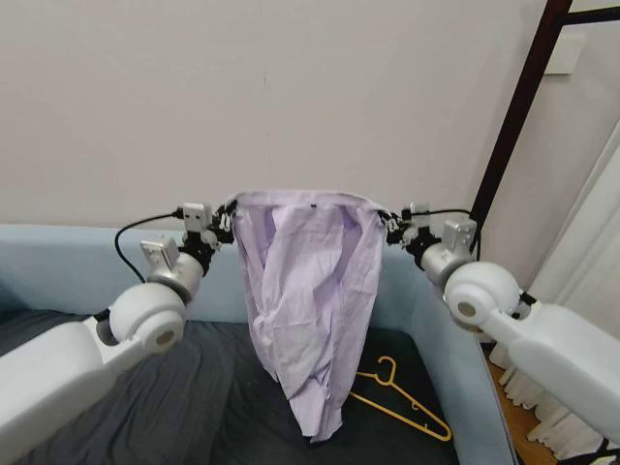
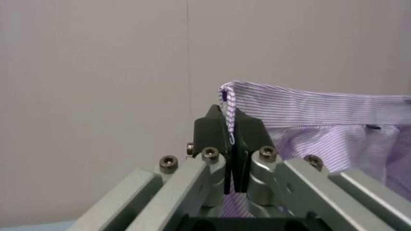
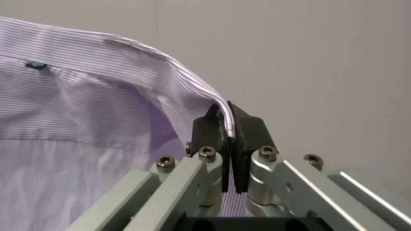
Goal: Pick up the clothes from the sofa and hang them on the clothes hanger.
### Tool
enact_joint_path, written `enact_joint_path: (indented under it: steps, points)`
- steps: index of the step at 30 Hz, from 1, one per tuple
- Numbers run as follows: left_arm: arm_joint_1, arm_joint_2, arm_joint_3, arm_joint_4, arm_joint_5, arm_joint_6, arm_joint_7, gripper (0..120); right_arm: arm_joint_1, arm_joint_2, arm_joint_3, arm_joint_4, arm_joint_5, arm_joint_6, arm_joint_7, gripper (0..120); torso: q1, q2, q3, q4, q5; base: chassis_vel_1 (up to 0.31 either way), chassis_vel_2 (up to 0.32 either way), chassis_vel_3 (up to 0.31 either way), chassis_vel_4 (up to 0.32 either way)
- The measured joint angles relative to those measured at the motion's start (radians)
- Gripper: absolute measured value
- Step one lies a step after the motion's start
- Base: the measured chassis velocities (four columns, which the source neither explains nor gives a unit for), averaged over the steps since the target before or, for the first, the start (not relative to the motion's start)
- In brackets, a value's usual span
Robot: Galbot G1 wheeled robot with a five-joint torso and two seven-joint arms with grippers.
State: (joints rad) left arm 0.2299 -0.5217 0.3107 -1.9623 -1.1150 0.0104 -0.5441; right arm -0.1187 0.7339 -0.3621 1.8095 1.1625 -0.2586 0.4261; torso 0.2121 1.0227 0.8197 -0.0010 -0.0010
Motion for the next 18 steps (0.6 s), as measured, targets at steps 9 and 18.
enact_joint_path:
  steps: [9, 18]
  points:
    - [-0.158, 0.049, 0.045, 0.028, 0.008, 0.087, -0.04, 0, 0.208, 0.036, -0.133, -0.074, 0.031, -0.001, -0.013, 0, 0.0, 0.0, 0.0, -0.0004, 0.0, 0.0, 0.0, 0.0, 0.0]
    - [0.09, 0.239, -0.125, -0.146, 0.063, 0.049, -0.096, 0, 0.162, -0.026, -0.112, 0.121, 0.117, -0.04, 0.04, 0, 0.0, 0.0, 0.0, 0.0, -0.0004, 0.0, 0.0, 0.0, 0.0]
